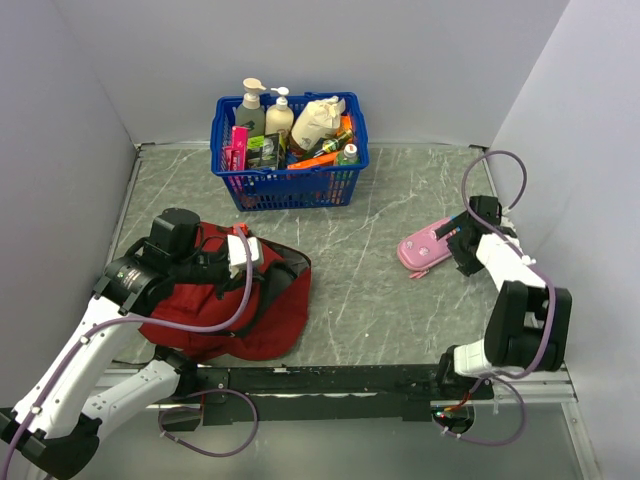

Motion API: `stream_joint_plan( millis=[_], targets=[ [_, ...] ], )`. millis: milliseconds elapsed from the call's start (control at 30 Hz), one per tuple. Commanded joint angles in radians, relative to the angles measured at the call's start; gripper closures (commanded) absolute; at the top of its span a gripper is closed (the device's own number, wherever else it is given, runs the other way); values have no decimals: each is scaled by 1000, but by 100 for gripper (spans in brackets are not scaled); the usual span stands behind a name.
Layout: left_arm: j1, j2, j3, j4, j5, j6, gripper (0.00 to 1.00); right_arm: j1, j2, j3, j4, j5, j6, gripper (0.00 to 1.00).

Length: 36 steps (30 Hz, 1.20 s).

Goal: Pack the student bag
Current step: Adjust the stationery at the center of the board.

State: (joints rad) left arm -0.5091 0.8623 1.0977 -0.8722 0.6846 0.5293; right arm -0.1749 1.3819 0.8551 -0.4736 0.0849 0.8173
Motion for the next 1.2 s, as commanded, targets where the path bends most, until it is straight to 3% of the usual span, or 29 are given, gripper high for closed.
stream_joint_plan(
  millis=[0,467,733,900,1167],
  targets=[
    [-2,-8,44,79,66,-8,99,-5,87,73,-4,73,16,0],
    [-2,-3,44,81,55,-15,99,26,267,183,96,21,37,0],
    [9,-5,34,84,59,-22,99,38,249,108,280,-43,75,0],
    [17,-11,25,85,59,-22,99,38,330,188,228,-57,82,0],
    [23,-20,11,93,55,-23,99,86,511,467,-54,-62,-27,0]
  ],
)
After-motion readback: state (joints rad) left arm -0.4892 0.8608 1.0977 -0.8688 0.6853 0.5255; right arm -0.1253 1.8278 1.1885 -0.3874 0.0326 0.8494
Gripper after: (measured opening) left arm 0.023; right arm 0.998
